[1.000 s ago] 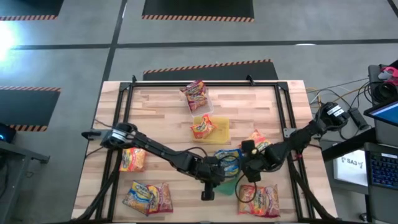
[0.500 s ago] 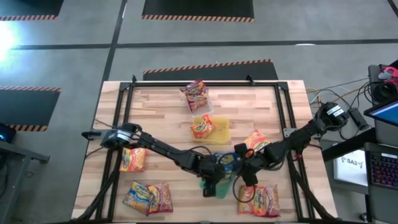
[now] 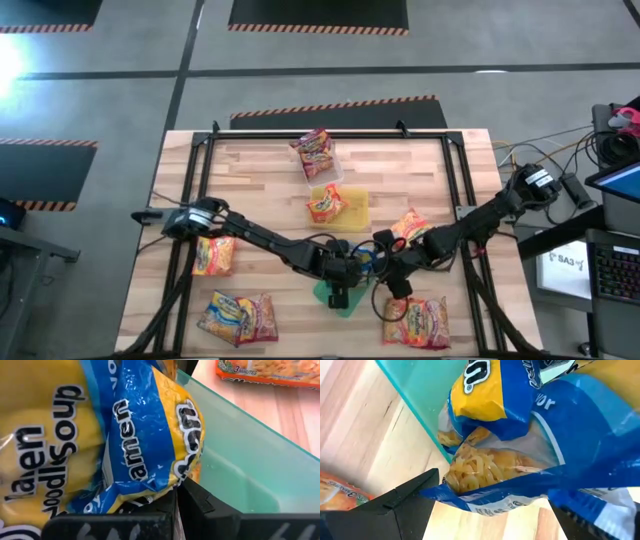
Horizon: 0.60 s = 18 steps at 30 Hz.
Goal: Sort Maruchan noodles
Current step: Put the blue noodle pack into the green bin
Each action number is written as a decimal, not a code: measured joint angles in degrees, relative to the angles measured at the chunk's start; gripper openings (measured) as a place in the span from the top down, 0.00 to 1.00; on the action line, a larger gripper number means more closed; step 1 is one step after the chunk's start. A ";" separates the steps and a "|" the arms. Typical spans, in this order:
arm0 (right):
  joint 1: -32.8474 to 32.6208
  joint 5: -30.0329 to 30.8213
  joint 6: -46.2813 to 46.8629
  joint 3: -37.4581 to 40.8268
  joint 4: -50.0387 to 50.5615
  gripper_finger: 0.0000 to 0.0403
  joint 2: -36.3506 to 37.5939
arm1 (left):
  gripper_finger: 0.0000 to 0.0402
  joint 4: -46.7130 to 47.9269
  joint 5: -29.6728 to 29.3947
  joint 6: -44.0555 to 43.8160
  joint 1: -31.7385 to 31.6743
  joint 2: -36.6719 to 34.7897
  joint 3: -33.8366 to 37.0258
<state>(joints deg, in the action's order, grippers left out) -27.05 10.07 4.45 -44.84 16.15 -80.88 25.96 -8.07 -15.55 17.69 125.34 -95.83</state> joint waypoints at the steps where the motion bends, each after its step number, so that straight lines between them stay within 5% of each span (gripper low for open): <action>1: 0.00 -0.02 0.12 0.00 0.42 0.16 0.00 | 1.00 0.09 0.30 0.02 0.00 -0.20 0.00; 11: -0.04 0.35 8.24 -0.32 11.95 0.16 1.26 | 1.00 1.53 -2.20 1.82 2.26 -7.38 -0.11; 18: -0.17 0.42 12.55 -0.74 18.24 0.15 6.09 | 1.00 16.96 -16.88 -5.99 4.82 -11.53 -0.09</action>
<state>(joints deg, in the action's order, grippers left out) -27.22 10.48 17.00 -45.58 34.39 -74.79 42.92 -24.95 -21.55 22.51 113.80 -95.92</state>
